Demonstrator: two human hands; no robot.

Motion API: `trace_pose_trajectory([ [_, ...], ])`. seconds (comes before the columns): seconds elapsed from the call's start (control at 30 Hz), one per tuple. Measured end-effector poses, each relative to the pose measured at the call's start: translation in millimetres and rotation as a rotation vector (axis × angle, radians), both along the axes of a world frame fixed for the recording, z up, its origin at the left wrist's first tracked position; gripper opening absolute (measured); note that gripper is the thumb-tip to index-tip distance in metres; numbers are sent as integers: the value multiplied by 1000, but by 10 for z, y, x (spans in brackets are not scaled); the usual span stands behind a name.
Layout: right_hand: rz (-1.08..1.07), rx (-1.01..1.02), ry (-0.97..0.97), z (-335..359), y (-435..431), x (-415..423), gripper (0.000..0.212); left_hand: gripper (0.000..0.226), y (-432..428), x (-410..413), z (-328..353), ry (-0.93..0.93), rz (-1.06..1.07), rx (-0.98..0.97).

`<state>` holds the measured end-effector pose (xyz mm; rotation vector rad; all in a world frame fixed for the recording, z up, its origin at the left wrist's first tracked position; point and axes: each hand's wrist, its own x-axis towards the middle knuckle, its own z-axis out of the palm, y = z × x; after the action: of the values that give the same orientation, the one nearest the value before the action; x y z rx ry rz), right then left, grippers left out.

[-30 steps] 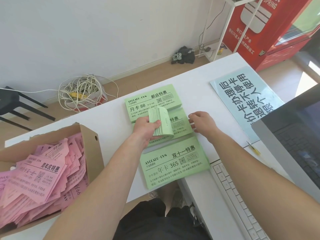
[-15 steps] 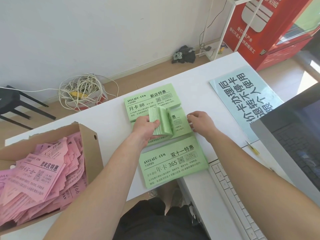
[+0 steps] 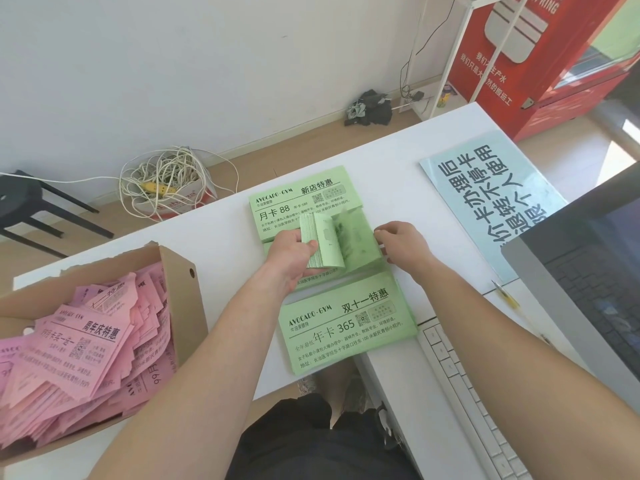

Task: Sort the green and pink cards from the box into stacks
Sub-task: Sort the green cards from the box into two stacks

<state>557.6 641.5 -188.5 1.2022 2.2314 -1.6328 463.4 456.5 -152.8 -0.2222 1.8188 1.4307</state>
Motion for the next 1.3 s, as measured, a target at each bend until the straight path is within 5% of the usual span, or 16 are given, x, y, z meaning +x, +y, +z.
trace_pose_trajectory([
  [0.83,19,25,-8,48,-15,10,16,47,-42,79,168,-80,-53,125],
  [1.03,5,16,-18,34,-8,29,44,52,-37,104,191,-88,-79,136],
  [1.3,17,32,-23,46,0,38,32,52,-44,134,248,-84,-68,138],
])
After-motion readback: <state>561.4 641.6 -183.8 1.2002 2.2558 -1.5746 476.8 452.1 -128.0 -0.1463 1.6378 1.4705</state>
